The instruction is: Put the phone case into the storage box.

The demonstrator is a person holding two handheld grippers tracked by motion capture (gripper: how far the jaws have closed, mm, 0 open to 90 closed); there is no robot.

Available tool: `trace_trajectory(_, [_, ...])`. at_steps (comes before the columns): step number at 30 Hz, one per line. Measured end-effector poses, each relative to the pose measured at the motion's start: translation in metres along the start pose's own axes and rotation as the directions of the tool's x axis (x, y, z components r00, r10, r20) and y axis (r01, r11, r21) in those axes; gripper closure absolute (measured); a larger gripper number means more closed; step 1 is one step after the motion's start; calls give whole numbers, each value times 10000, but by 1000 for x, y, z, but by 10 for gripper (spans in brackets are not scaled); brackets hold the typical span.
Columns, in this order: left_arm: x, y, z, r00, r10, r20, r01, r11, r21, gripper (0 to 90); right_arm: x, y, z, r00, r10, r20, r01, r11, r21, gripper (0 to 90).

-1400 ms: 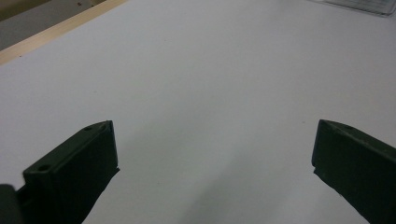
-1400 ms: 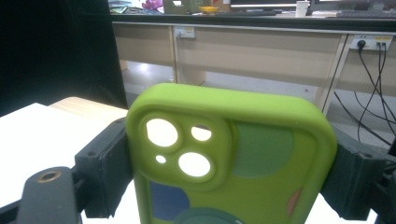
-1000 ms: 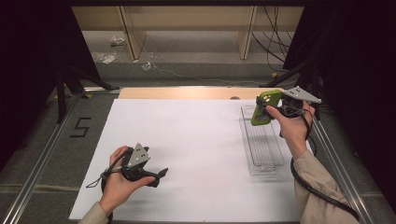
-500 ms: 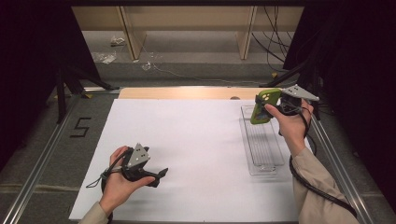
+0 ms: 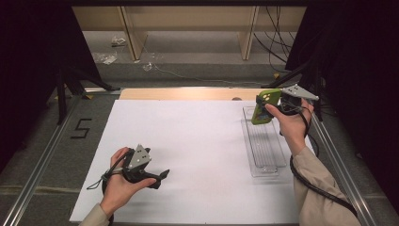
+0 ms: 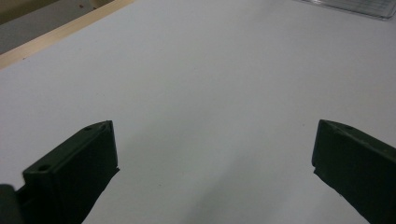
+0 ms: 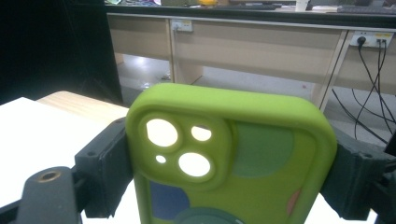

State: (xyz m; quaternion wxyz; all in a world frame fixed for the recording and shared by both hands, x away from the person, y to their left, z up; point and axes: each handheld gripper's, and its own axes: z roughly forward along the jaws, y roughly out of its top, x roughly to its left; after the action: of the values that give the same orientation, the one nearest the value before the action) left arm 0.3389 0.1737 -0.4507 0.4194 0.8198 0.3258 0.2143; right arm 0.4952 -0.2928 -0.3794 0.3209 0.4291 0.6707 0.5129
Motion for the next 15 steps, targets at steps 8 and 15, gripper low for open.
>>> trace_trajectory(8, [0, 0, 0, 10000, 0, -7, 0, 10000, 23, 0, -1, -1, 5, 10000, -38, -27, 38, 9999, 104, 170])
trace_trajectory(15, [0, 0, 0, 10000, -2, -6, 2, 10000, 7, 0, -1, -1, 7, 10000, -54, -3, 54, 9999, 110, 170])
